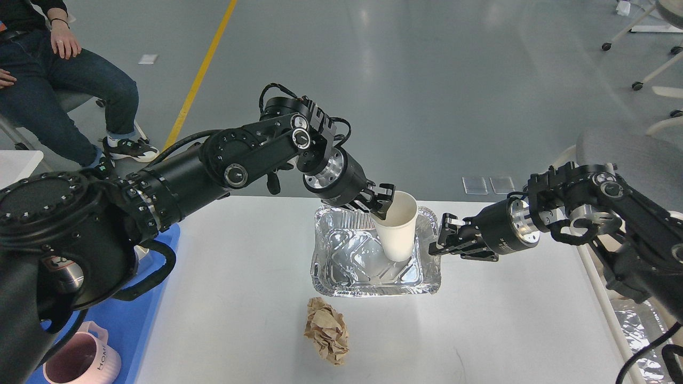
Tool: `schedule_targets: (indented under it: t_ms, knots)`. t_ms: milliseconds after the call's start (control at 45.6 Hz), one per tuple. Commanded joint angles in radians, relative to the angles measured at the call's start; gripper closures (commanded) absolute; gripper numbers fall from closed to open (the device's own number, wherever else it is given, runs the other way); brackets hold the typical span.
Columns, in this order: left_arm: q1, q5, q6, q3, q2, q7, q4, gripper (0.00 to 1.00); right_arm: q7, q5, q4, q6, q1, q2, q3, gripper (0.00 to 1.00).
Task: Tidy desktop
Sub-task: 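Lower the paper cup into the foil tray and release it, then raise the left gripper away from the foil tray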
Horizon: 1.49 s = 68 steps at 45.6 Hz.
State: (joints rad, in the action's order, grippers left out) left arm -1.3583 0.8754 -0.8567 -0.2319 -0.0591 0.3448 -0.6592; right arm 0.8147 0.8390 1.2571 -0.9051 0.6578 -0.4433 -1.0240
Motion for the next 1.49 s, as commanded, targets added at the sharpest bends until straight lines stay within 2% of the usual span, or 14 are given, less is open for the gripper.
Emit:
schedule_targets:
  t_ms: [0,110,153,175,197,591,811,1117,1468]
  knots:
    - [0.001,-0.001,0.047,-0.001,-0.005,0.000,0.001,0.54,0.000,0.000,0.005,0.000,-0.001,-0.003,-0.001,1.00]
    - [-0.001,-0.016,0.064,-0.004,-0.008,0.002,0.001,0.24,0.001,0.000,0.007,0.000,-0.001,-0.005,-0.001,1.00]
    - [-0.002,-0.019,0.064,-0.004,-0.008,0.002,0.001,0.10,0.000,0.000,0.008,0.000,-0.001,-0.005,-0.001,1.00]
    - [-0.002,-0.019,0.064,-0.007,-0.008,0.000,0.001,0.04,0.001,0.000,0.008,0.000,-0.001,-0.005,-0.001,1.00]
    - [-0.002,-0.019,0.064,-0.007,-0.008,0.002,0.001,0.03,0.001,0.000,0.008,0.000,-0.003,-0.005,-0.001,1.00]
    - [-0.012,-0.049,0.071,-0.044,-0.001,0.002,0.001,0.03,0.004,0.000,0.024,0.000,-0.004,-0.006,-0.002,1.00]
    - [-0.025,-0.069,0.143,-0.102,0.015,0.002,0.006,0.03,0.006,0.000,0.024,0.000,-0.006,-0.005,-0.002,1.00]
    - [-0.018,-0.096,0.180,-0.184,0.102,0.002,0.006,0.03,0.006,0.000,0.024,-0.002,-0.014,-0.005,-0.002,1.00]
    - [-0.007,-0.147,0.197,-0.181,0.194,0.000,0.004,0.03,0.007,0.000,0.030,0.000,-0.023,-0.003,-0.002,1.00]
